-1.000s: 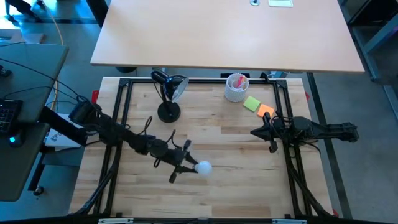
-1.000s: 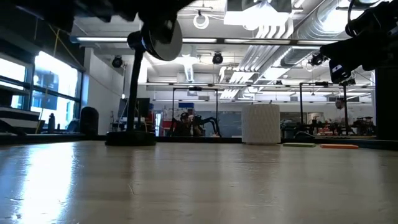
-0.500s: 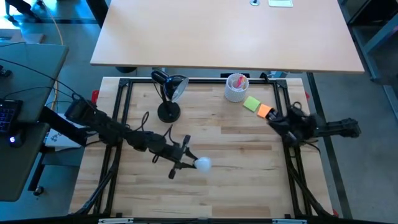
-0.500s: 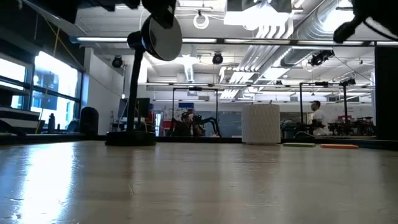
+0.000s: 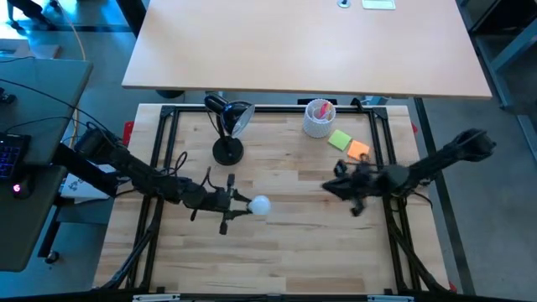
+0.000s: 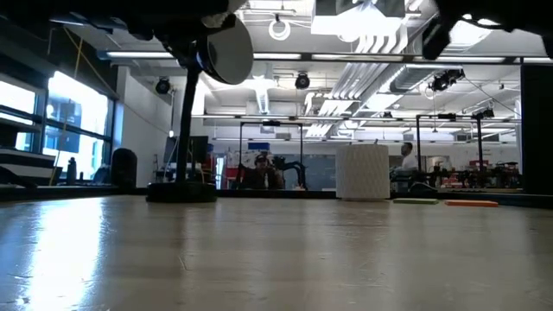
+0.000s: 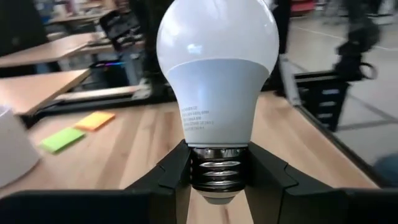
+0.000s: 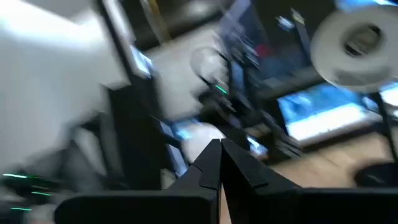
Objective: Screw lightbulb
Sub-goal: Insert the lightbulb into the lamp
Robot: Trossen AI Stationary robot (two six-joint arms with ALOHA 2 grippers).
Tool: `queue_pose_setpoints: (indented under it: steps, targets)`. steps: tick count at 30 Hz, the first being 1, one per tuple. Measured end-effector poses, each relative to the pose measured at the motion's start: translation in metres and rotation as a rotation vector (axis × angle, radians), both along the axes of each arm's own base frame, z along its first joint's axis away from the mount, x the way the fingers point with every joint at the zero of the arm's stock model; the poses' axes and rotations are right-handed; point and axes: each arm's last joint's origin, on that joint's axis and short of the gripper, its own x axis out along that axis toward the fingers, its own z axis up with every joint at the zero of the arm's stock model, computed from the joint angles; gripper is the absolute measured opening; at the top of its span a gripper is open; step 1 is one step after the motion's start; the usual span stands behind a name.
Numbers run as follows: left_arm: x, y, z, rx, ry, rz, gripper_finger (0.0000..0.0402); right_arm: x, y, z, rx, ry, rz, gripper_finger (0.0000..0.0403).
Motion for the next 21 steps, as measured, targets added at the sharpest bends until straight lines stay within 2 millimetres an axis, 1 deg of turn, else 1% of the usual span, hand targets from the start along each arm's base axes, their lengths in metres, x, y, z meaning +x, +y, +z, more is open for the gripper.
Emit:
queue_pose_setpoints:
  steps: [5,7,9,11,14,17,19,21]
  targets:
    - [0.000,0.001,-0.001,-0.058,0.016,0.033,0.0106,0.048,0.008,0.017,-0.210,0.139,-0.069,0.0004]
    - [0.000,0.001,-0.002,-0.094,0.023,0.038,0.0106,0.064,0.013,0.023,-0.239,0.210,-0.062,0.0004]
    - [-0.001,0.001,-0.003,-0.129,0.037,0.044,0.0106,0.077,0.019,0.035,-0.237,0.262,-0.025,0.0004]
    - [-0.001,0.001,-0.005,-0.163,0.056,0.051,0.0107,0.089,0.025,0.047,-0.281,0.333,0.048,0.0004]
    - [-0.002,0.001,-0.008,-0.204,0.089,0.064,0.0107,0.101,0.031,0.067,-0.371,0.455,0.133,0.0004]
    - [-0.002,0.002,-0.011,-0.221,0.112,0.071,0.0107,0.108,0.034,0.094,-0.405,0.560,0.147,0.0007]
    - [-0.002,0.002,-0.011,-0.227,0.114,0.074,0.0107,0.114,0.033,0.106,-0.437,0.644,0.147,0.0020]
    - [-0.002,0.002,-0.011,-0.226,0.116,0.080,0.0107,0.119,0.034,0.115,-0.475,0.715,0.156,0.0045]
